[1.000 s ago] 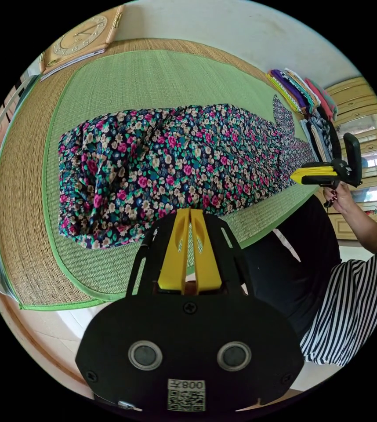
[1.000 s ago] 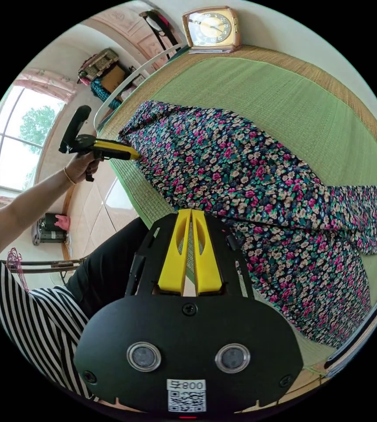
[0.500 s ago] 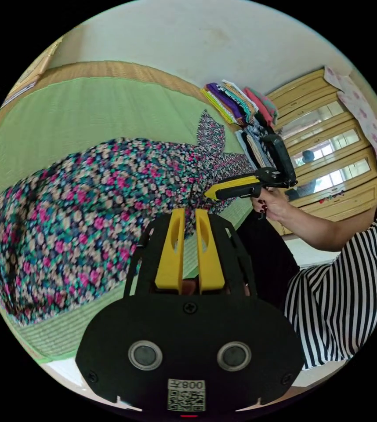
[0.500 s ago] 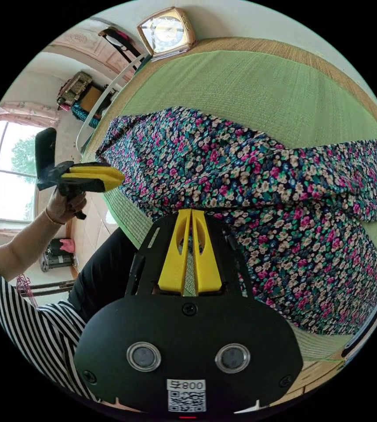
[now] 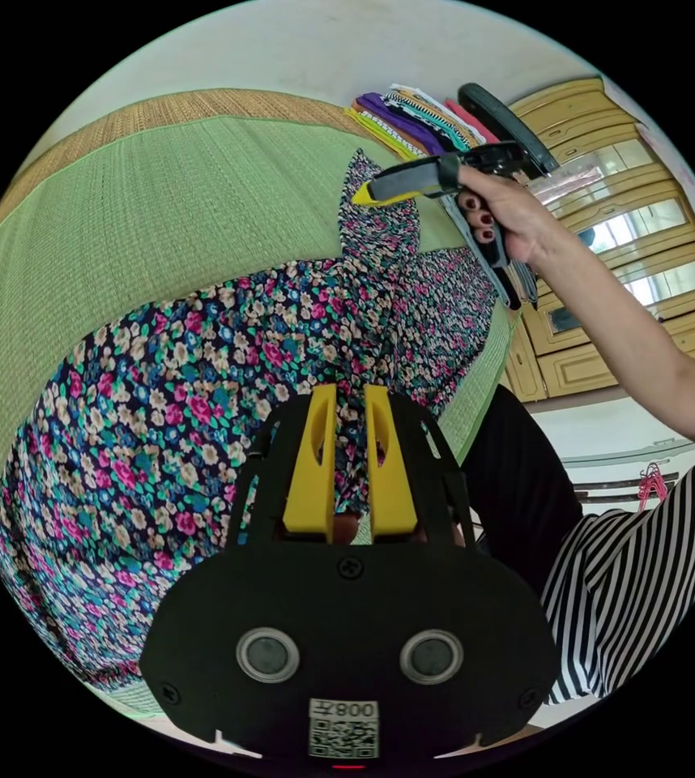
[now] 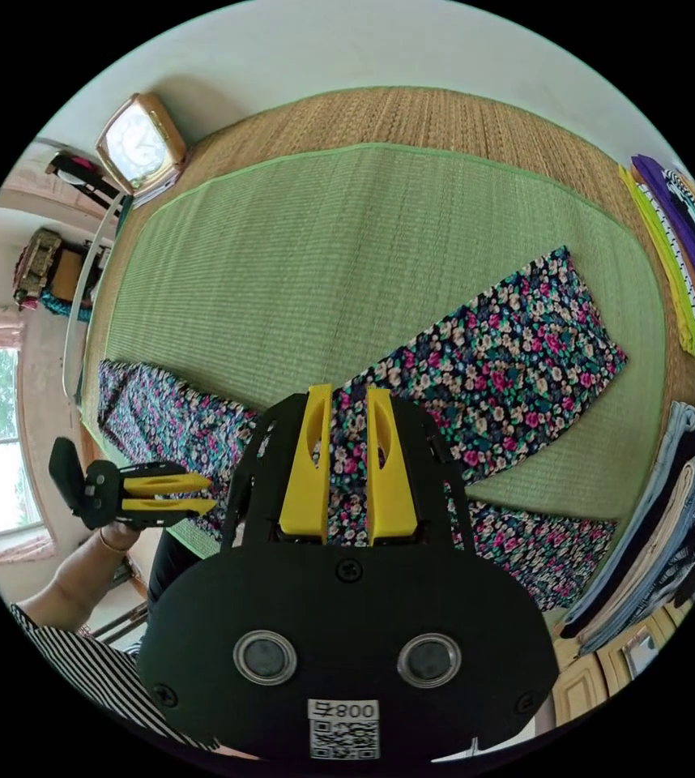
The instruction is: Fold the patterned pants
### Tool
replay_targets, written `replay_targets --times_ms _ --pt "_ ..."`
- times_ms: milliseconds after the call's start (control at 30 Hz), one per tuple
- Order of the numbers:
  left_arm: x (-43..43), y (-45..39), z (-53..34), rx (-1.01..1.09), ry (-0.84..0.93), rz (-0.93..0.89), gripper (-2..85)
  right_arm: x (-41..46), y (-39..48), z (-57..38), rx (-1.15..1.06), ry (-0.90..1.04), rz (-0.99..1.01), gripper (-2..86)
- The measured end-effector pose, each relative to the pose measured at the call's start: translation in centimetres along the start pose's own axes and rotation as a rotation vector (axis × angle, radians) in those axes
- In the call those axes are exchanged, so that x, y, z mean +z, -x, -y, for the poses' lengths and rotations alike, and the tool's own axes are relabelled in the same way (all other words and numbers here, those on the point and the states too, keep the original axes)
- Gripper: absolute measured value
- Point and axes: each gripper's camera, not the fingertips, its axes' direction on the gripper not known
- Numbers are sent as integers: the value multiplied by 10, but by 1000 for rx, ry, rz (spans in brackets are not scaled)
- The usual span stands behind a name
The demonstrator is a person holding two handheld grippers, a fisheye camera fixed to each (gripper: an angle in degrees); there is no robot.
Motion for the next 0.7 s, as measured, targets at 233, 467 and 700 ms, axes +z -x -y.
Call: replay_targets --times_ms 233,467,700 --pt "40 -1 10 20 13 -18 40 3 -6 27 79 88 -88 63" --pt "71 -4 21 32 12 -16 13 -13 -9 22 63 99 -134 35" --pt "87 -13 30 54 -14 -13 7 -42 -32 3 59 73 -73 6"
